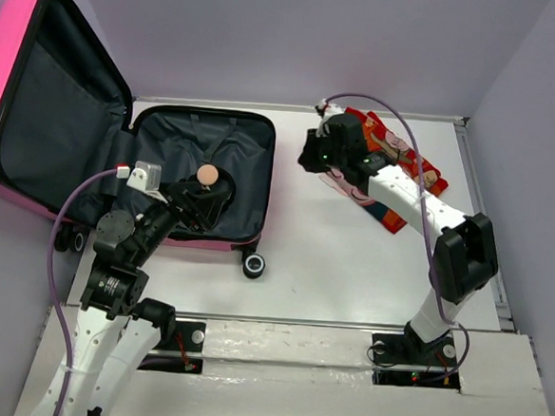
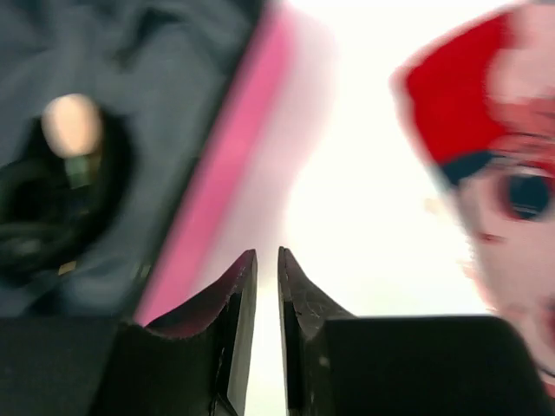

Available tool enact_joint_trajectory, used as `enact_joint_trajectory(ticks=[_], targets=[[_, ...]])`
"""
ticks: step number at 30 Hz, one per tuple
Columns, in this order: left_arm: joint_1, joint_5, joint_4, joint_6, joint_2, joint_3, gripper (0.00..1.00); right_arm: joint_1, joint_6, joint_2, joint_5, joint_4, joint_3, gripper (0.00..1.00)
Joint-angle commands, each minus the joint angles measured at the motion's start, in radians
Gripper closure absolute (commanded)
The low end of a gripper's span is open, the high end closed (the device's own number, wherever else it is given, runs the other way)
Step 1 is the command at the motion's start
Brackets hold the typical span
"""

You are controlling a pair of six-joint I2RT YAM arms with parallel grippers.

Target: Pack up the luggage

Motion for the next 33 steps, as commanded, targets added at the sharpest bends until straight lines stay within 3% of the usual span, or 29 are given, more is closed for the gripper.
enact_joint_trajectory(ticks=[1, 7, 10, 11, 14, 24, 33], targets=[[0.006, 0.023, 0.045, -0.003, -0.002, 0.023, 0.01, -0.129, -0.165, 0.049, 0.008, -0.130, 0.001, 0.79], [0.006, 0.021, 0.043, -0.001, 0.003, 0.023, 0.01, -0.158, -0.287, 0.175, 0.003, -0.212, 0.099, 0.79], [0.006, 0.023, 0.043, 0.000, 0.006, 0.023, 0.01, -0.180, -0.330, 0.241, 0.008, -0.233, 0.151, 0.70], [0.006, 0.024, 0.043, -0.001, 0.007, 0.024, 0.01, -0.189, -0.330, 0.268, 0.020, -0.235, 0.162, 0.62], [0.006, 0.024, 0.043, 0.000, 0.009, 0.026, 0.01, -0.198, -0.341, 0.321, 0.000, -0.247, 0.194, 0.57], [0.006, 0.032, 0.042, 0.000, 0.012, 0.024, 0.01, -0.198, -0.358, 0.402, 0.078, -0.259, 0.251, 0.56], [0.006, 0.031, 0.042, 0.000, 0.012, 0.023, 0.01, -0.208, -0.332, 0.443, 0.011, -0.256, 0.229, 0.56]])
